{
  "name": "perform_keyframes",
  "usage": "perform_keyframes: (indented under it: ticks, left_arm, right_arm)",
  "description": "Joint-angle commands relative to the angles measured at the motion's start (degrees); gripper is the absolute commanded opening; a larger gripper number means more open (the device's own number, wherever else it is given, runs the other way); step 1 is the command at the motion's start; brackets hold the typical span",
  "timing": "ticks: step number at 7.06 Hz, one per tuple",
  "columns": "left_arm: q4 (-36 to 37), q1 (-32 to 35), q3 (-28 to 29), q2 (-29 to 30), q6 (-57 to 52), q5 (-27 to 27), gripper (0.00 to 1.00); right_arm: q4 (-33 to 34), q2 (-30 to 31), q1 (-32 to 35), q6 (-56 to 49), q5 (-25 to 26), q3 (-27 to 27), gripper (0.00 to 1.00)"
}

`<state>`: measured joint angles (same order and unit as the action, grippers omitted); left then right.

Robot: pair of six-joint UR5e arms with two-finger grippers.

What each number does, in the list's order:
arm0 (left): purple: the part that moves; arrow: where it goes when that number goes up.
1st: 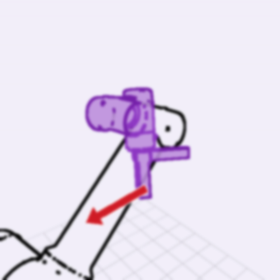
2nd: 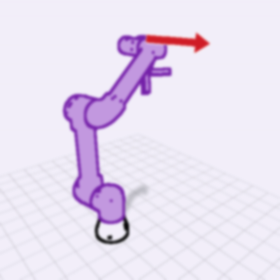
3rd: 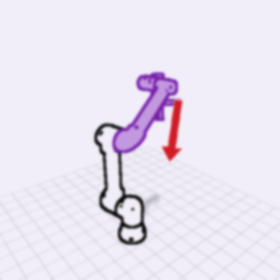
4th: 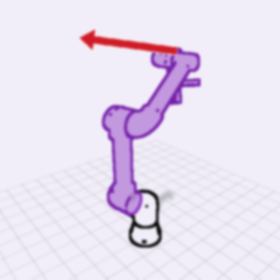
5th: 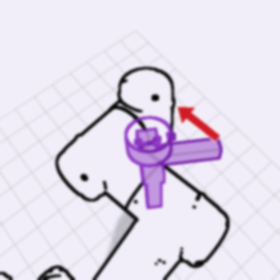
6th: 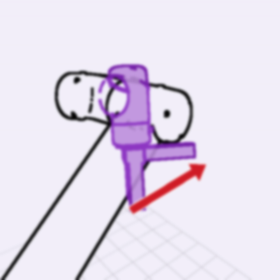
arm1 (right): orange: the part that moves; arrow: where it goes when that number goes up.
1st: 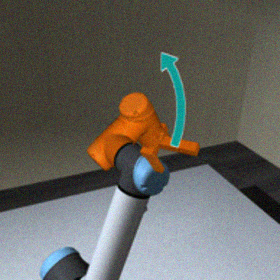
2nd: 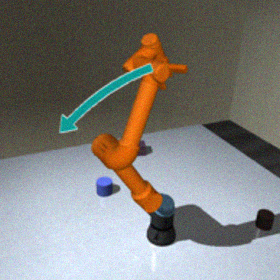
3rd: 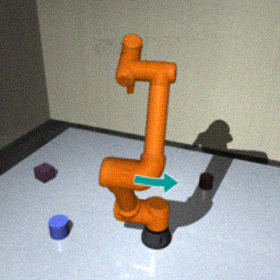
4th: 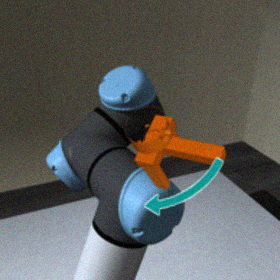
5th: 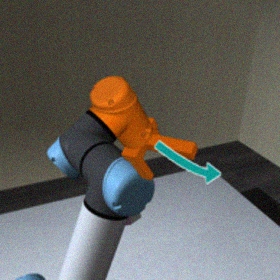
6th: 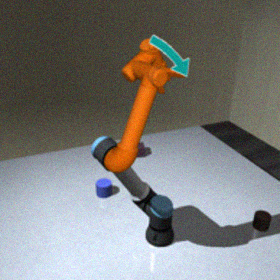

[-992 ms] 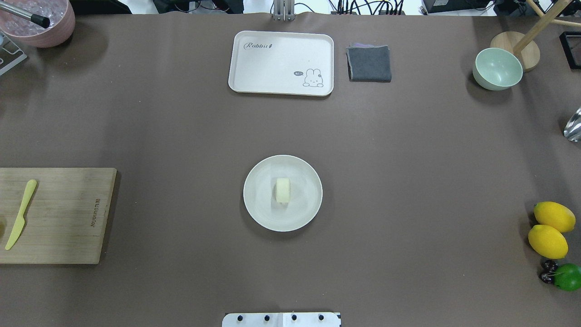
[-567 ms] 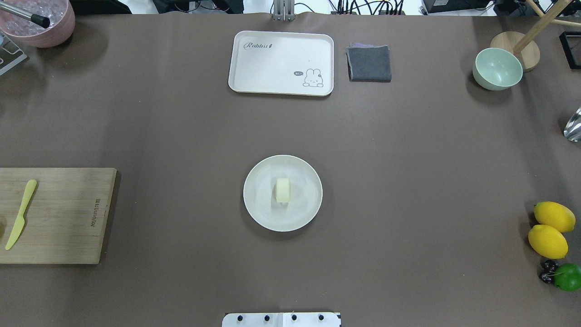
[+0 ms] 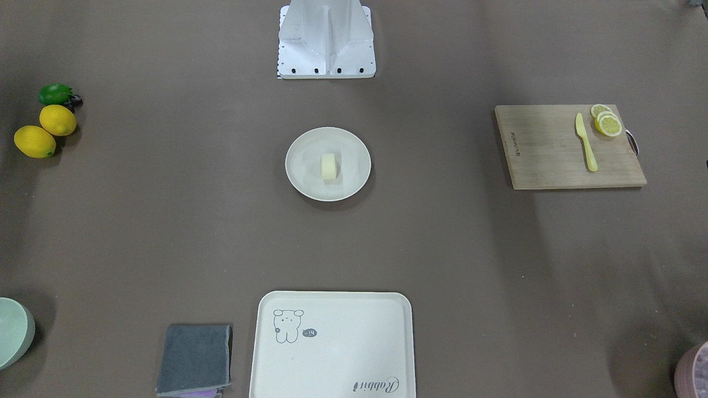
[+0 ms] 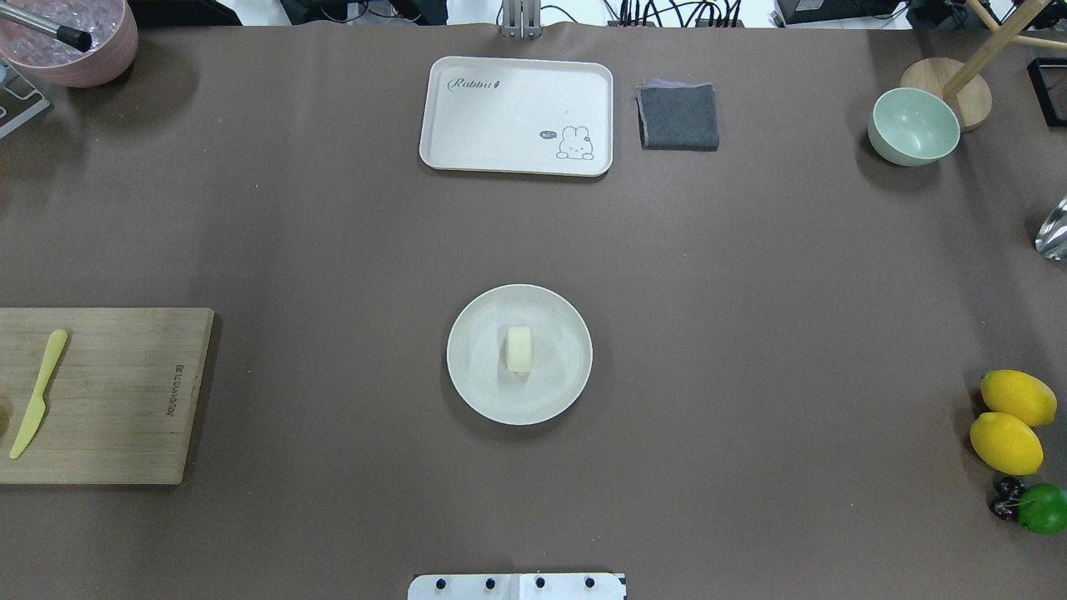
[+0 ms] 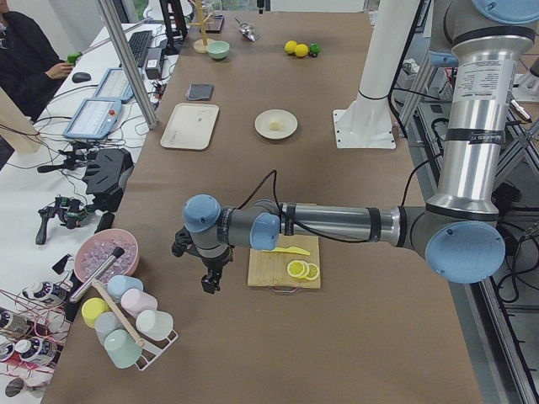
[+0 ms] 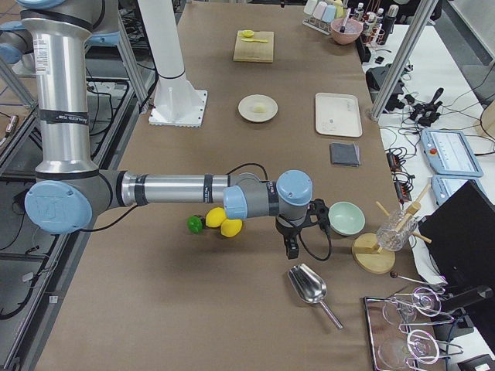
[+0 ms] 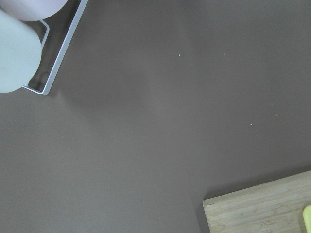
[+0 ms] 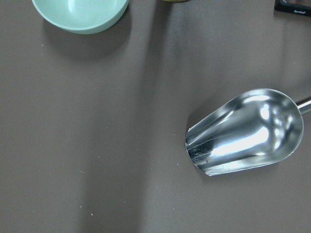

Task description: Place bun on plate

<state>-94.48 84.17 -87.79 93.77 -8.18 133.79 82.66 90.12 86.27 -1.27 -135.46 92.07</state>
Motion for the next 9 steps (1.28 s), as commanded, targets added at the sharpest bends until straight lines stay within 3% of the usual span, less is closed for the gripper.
perform_keyframes:
  ticks: [1, 9]
  left_arm:
    - [0.09, 0.03, -0.63, 0.01, 0.01, -0.02, 0.98]
    - [-0.35, 0.03, -0.63, 0.1, -0.08, -0.19, 0.98]
  right_arm:
    - [0.04, -0.3, -0.05, 0.04, 0.02, -0.04, 1.0]
    - [0.13, -0.39, -0.13, 0.04, -0.08, 2.42, 1.0]
